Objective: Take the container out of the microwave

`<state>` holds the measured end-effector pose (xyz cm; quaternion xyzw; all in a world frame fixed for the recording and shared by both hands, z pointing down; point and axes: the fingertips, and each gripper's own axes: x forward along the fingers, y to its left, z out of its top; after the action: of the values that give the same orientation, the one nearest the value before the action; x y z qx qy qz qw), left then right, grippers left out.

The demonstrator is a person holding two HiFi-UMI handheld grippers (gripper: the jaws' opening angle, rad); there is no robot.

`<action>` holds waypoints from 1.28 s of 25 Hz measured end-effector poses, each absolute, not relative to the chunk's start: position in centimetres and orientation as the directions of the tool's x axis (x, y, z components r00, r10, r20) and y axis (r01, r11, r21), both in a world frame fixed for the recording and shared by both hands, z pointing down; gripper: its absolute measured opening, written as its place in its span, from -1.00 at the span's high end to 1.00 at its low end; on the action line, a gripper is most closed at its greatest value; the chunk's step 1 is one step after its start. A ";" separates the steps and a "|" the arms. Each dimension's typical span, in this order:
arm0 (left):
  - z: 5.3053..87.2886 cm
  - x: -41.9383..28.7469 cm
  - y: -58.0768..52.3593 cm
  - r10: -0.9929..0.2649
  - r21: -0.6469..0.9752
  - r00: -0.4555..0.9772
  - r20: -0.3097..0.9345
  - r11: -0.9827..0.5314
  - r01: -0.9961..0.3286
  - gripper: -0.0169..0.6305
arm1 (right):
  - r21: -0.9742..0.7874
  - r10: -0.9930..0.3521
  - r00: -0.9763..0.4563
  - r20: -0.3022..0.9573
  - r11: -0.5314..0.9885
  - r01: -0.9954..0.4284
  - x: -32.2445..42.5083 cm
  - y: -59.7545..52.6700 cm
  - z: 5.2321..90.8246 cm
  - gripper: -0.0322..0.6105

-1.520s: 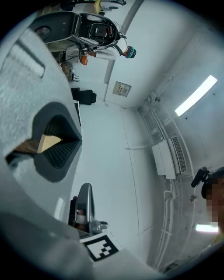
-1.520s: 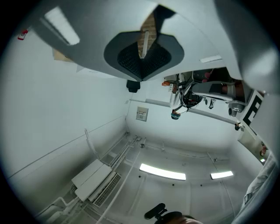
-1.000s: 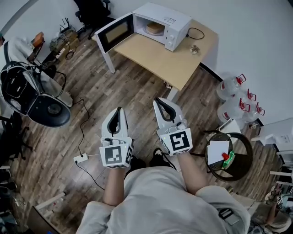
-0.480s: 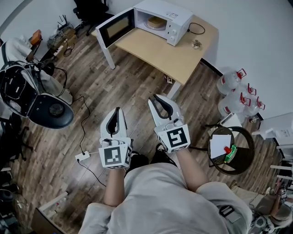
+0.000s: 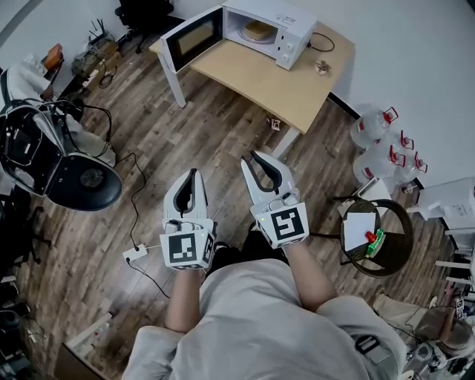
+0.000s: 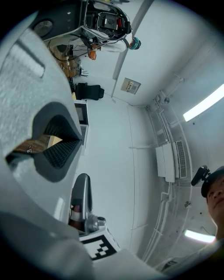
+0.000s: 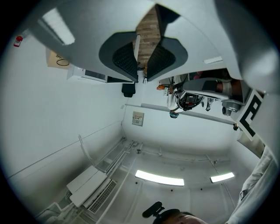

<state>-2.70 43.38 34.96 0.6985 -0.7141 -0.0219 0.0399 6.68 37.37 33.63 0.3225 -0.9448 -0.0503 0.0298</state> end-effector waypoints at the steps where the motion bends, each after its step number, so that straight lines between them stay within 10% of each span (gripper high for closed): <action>1: 35.0 -2.7 43.1 -1.000 0.087 -0.012 0.027 0.015 -0.996 0.94 | 0.114 -0.615 -0.788 0.031 0.785 -0.609 6.7 37.1 33.7 0.63; 32: 36.0 -3.8 19.8 -0.996 0.047 -0.019 0.082 0.023 -0.999 0.94 | 0.050 -0.604 -0.796 0.030 0.796 -0.603 5.5 13.4 35.3 0.62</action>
<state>-3.77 19.82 35.96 0.6989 -0.7136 0.0117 0.0459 5.53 13.36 35.29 0.3185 -0.9475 -0.0188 0.0220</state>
